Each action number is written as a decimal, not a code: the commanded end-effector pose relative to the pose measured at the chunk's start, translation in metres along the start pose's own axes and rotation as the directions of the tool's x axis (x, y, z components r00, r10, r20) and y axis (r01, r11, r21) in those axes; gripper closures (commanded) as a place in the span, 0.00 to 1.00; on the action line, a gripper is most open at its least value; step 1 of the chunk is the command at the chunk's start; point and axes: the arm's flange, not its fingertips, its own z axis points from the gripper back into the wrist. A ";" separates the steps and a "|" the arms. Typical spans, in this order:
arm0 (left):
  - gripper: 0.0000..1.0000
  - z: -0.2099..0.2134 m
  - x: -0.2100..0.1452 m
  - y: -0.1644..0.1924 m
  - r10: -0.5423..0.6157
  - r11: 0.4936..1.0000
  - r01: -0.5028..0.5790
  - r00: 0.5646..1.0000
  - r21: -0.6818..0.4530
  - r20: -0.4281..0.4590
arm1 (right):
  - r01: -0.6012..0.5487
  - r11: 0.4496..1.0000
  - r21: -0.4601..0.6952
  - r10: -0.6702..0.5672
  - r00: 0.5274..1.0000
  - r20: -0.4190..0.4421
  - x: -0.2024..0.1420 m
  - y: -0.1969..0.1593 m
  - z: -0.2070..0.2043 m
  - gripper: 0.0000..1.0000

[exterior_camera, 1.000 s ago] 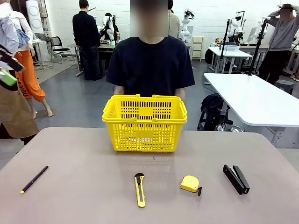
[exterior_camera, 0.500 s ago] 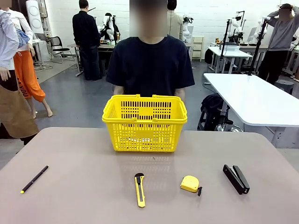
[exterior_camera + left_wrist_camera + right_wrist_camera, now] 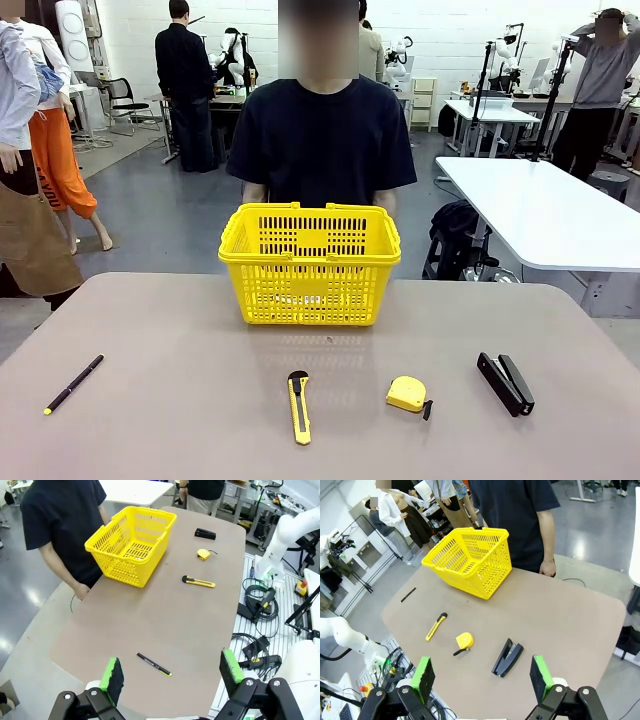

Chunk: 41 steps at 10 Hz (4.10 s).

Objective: Place the items the person wants into the basket.
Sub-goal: Pick up the item the person points to and place it in the Market Basket.

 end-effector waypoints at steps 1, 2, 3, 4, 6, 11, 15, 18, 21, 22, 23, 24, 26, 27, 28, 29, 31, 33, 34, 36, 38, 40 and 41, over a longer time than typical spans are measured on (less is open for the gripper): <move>0.00 -0.007 0.000 0.000 -0.017 0.999 0.017 1.000 0.048 0.000 | -0.019 1.000 0.016 0.019 1.000 0.019 0.001 -0.001 -0.001 0.00; 0.00 -0.008 0.000 0.001 -0.011 0.998 0.012 1.000 0.057 -0.009 | -0.019 1.000 0.016 0.019 1.000 0.019 0.001 -0.001 -0.001 0.00; 0.00 -0.012 0.001 0.001 -0.003 0.998 0.005 1.000 0.065 -0.024 | -0.019 1.000 0.016 0.019 1.000 0.019 0.001 -0.001 -0.001 0.00; 0.00 0.000 0.001 0.001 0.002 1.000 -0.002 1.000 0.030 -0.012 | -0.019 1.000 0.016 0.019 1.000 0.019 0.001 -0.001 -0.001 0.00; 0.00 0.000 0.001 0.001 0.002 1.000 -0.002 1.000 0.030 -0.012 | -0.019 1.000 0.016 0.019 1.000 0.019 0.001 -0.001 -0.001 0.00; 0.00 0.000 0.001 0.001 0.002 1.000 -0.002 1.000 0.030 -0.012 | -0.019 1.000 0.016 0.019 1.000 0.019 0.001 -0.001 -0.001 0.00; 0.00 0.000 0.001 0.001 0.002 1.000 -0.002 1.000 0.030 -0.012 | -0.019 1.000 0.016 0.019 1.000 0.019 0.001 -0.001 -0.001 0.00; 0.00 0.000 0.001 0.001 0.002 1.000 -0.002 1.000 0.030 -0.012 | -0.019 1.000 0.016 0.019 1.000 0.019 0.001 -0.001 -0.001 0.00; 0.00 0.000 0.001 0.001 0.002 1.000 -0.002 1.000 0.030 -0.012 | -0.019 1.000 0.016 0.019 1.000 0.019 0.001 -0.001 -0.001 0.00; 0.00 0.000 0.001 0.001 0.002 1.000 -0.002 1.000 0.030 -0.012 | -0.019 1.000 0.016 0.019 1.000 0.019 0.001 -0.001 -0.001 0.00; 0.00 0.000 0.001 0.001 0.002 1.000 -0.002 1.000 0.030 -0.012 | -0.019 1.000 0.016 0.019 1.000 0.019 0.001 -0.001 -0.001 0.00; 0.00 0.000 0.001 0.001 0.002 1.000 -0.002 1.000 0.030 -0.012 | -0.019 1.000 0.016 0.019 1.000 0.019 0.001 -0.001 -0.001 0.00; 0.00 0.000 0.001 0.001 0.002 1.000 -0.002 1.000 0.030 -0.012 | -0.019 1.000 0.016 0.019 1.000 0.019 0.001 -0.001 -0.001 0.00; 0.00 0.000 0.001 0.001 0.002 1.000 -0.002 1.000 0.030 -0.012 | -0.019 1.000 0.016 0.019 1.000 0.019 0.001 -0.001 -0.001 0.00; 0.00 0.000 0.001 0.001 0.002 1.000 -0.002 1.000 0.030 -0.012 | -0.019 1.000 0.016 0.019 1.000 0.019 0.001 -0.001 -0.001 0.00; 0.00 0.000 0.001 0.001 0.002 1.000 -0.002 1.000 0.030 -0.012 | -0.019 1.000 0.016 0.019 1.000 0.019 0.001 -0.001 -0.001 0.00; 0.00 -0.001 0.001 0.002 0.010 0.999 -0.010 1.000 0.035 -0.022 | -0.019 1.000 0.016 0.019 1.000 0.019 0.001 -0.001 -0.001 0.00; 0.00 -0.034 0.038 0.006 0.109 0.968 -0.058 0.974 0.244 -0.200 | -0.019 1.000 0.016 0.019 1.000 0.019 0.001 -0.001 -0.001 0.00; 0.00 -0.062 0.042 -0.009 0.197 0.938 -0.092 0.935 0.334 -0.296 | -0.019 1.000 0.016 0.019 1.000 0.019 0.001 -0.001 -0.001 0.00; 0.00 -0.114 0.056 -0.024 0.334 0.877 -0.114 0.843 0.467 -0.421 | -0.019 1.000 0.016 0.019 1.000 0.019 0.001 -0.001 -0.001 0.00; 0.00 -0.151 0.042 -0.047 0.412 0.798 -0.147 0.841 0.585 -0.352 | -0.019 1.000 0.016 0.019 1.000 0.019 0.001 -0.001 -0.001 0.00; 0.00 -0.160 0.033 -0.043 0.445 0.752 -0.166 0.842 0.638 -0.305 | -0.019 1.000 0.016 0.019 1.000 0.019 0.001 -0.001 -0.001 0.00; 0.00 -0.166 0.027 -0.043 0.459 0.738 -0.172 0.837 0.652 -0.298 | -0.019 1.000 0.016 0.019 1.000 0.019 0.001 -0.001 -0.001 0.00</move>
